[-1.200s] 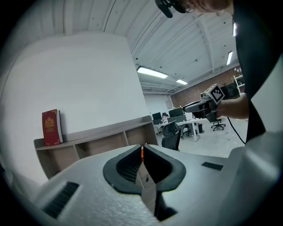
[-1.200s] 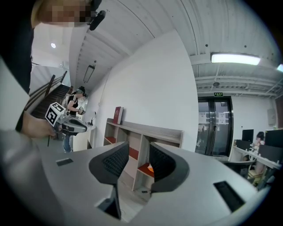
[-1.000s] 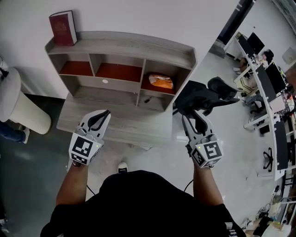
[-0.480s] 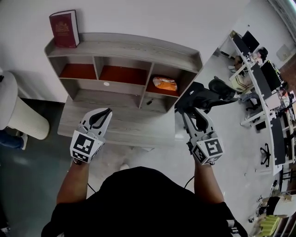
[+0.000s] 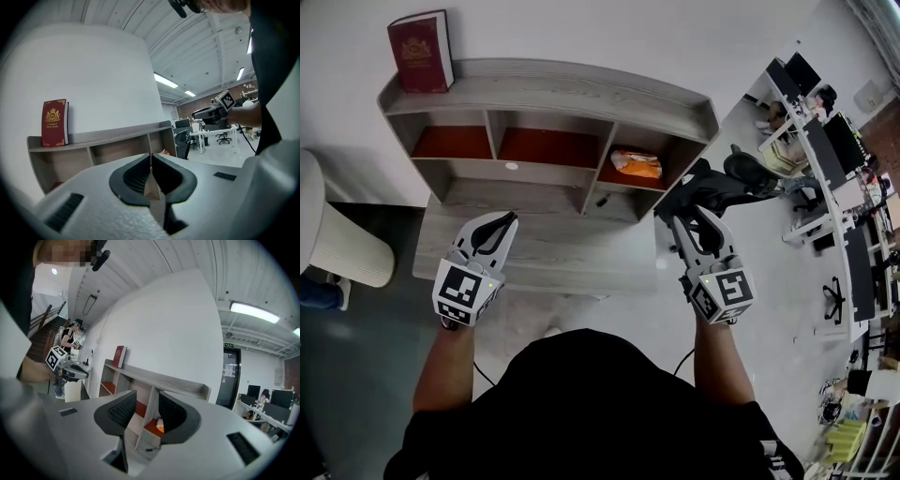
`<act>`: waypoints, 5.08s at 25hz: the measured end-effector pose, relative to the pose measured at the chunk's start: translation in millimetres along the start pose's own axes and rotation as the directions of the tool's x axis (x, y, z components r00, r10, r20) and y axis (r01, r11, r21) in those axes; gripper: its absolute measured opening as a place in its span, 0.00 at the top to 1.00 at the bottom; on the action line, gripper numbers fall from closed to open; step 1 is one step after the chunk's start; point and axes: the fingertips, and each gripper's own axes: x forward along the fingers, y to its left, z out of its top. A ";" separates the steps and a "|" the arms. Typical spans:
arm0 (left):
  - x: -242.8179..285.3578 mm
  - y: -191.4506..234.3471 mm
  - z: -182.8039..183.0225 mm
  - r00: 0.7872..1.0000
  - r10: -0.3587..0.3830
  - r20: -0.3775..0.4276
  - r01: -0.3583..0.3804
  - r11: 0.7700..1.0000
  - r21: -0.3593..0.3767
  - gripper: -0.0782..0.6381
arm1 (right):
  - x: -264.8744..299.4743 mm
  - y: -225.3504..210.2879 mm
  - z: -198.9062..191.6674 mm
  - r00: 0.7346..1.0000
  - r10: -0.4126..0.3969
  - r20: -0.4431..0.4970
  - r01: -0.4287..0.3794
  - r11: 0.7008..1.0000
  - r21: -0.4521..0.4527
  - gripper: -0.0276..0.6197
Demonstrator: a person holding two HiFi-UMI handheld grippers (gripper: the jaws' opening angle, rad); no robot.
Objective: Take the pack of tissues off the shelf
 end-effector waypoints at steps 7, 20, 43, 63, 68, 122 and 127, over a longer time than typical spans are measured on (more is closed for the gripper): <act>25.5 -3.2 0.1 1.000 -0.024 -0.012 0.024 1.000 0.004 0.85 | 5.0 -17.8 -7.7 1.000 -0.015 -0.017 0.014 1.000 -0.006 0.72; 92.3 -58.9 21.7 0.999 0.003 -0.045 -0.003 1.000 0.015 0.85 | 10.7 -99.5 -41.6 0.998 0.054 -0.011 -0.054 0.998 0.016 0.72; 100.0 -39.8 0.5 0.983 0.136 -0.120 -0.141 0.989 -0.039 0.85 | 131.4 -58.4 -89.0 0.935 0.297 -0.195 -0.345 0.890 -0.299 0.60; 90.1 -20.4 -50.5 0.956 0.189 -0.224 -0.217 0.971 -0.104 0.85 | 269.2 -70.4 -229.5 0.788 0.094 -0.608 -0.526 0.615 -0.587 0.54; 87.2 -20.8 -60.1 0.946 0.202 -0.252 -0.238 0.964 -0.121 0.85 | 289.1 -79.3 -257.8 0.735 0.063 -0.675 -0.571 0.594 -0.567 0.53; 61.1 -64.4 -75.1 0.947 0.126 -0.294 -0.169 0.978 -0.126 0.85 | 206.9 -48.6 -218.9 0.755 0.066 -0.652 -0.578 0.535 -0.616 0.91; 63.5 -70.8 -70.1 0.958 0.093 -0.273 -0.131 0.984 -0.123 0.85 | 169.8 -49.6 -196.4 0.775 0.050 -0.630 -0.550 0.544 -0.634 0.91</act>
